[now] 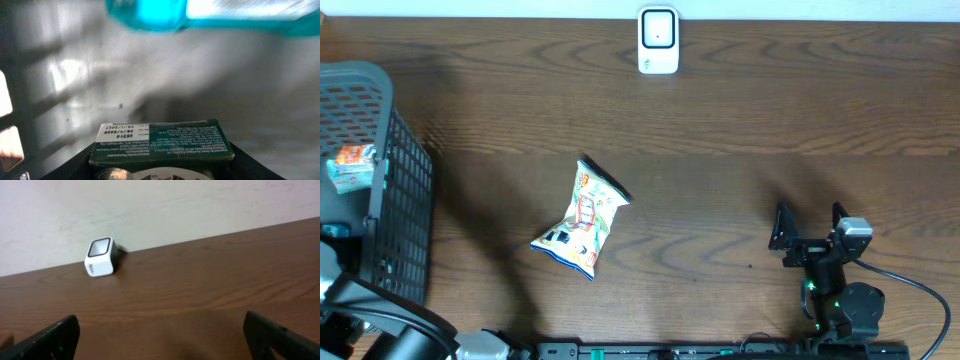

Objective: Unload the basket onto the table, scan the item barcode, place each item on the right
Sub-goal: 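Move the left gripper back into the basket and grasp the green Zam-Buk tin, then carry the green tin out and place it beside the snack bag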

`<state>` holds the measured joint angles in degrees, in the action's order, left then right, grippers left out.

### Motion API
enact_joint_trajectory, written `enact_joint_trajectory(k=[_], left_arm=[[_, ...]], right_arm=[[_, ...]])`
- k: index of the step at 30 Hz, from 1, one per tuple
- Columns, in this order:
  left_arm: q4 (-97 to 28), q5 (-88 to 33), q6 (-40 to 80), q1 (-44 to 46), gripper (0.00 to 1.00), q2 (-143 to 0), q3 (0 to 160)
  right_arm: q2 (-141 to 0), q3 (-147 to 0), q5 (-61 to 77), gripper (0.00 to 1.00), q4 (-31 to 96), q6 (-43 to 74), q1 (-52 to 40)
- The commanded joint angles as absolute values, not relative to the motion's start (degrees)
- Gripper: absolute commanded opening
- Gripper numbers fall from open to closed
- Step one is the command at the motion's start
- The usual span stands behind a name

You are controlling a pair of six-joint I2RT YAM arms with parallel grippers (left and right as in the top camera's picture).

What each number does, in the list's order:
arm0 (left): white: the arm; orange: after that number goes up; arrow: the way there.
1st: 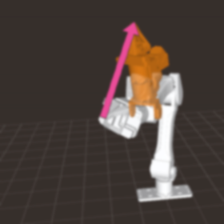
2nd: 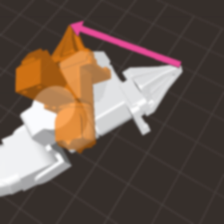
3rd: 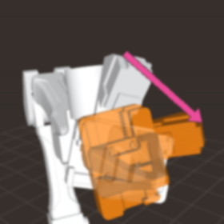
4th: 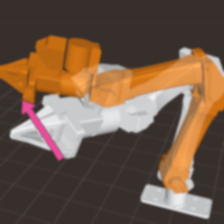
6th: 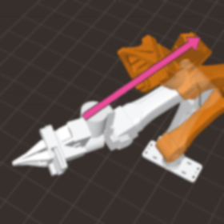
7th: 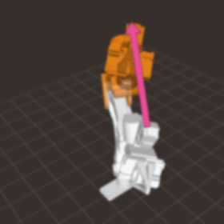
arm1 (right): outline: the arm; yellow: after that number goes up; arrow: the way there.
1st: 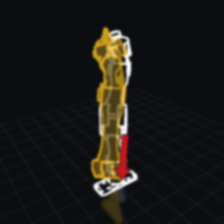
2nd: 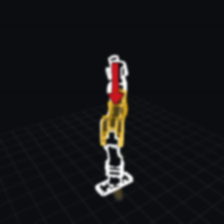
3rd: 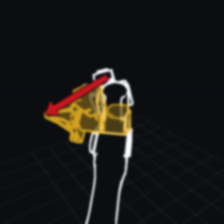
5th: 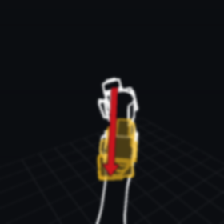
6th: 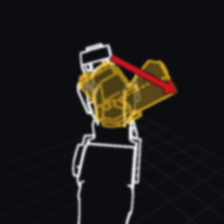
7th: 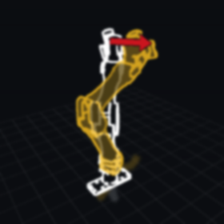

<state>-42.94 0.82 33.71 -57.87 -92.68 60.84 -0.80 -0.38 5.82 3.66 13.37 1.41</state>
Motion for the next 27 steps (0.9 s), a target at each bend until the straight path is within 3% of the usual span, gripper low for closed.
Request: enact_joint_trajectory(k=[1,12,27], left_arm=[[-45.4,-1.1,33.0,-57.8,0.63,-88.9,66.8],[-45.6,-2.0,33.1,-57.8,0.63,-82.8,69.6],[-41.8,-30.2,44.5,-56.4,0.62,-68.0,79.3]], right_arm=[[-0.6,-0.3,6.2,0.99,3.9,13.2,1.1],[-0.6,-0.3,6.2,0.99,3.9,13.2,1.1],[-0.6,-0.3,6.2,0.99,3.9,13.2,1.1]])
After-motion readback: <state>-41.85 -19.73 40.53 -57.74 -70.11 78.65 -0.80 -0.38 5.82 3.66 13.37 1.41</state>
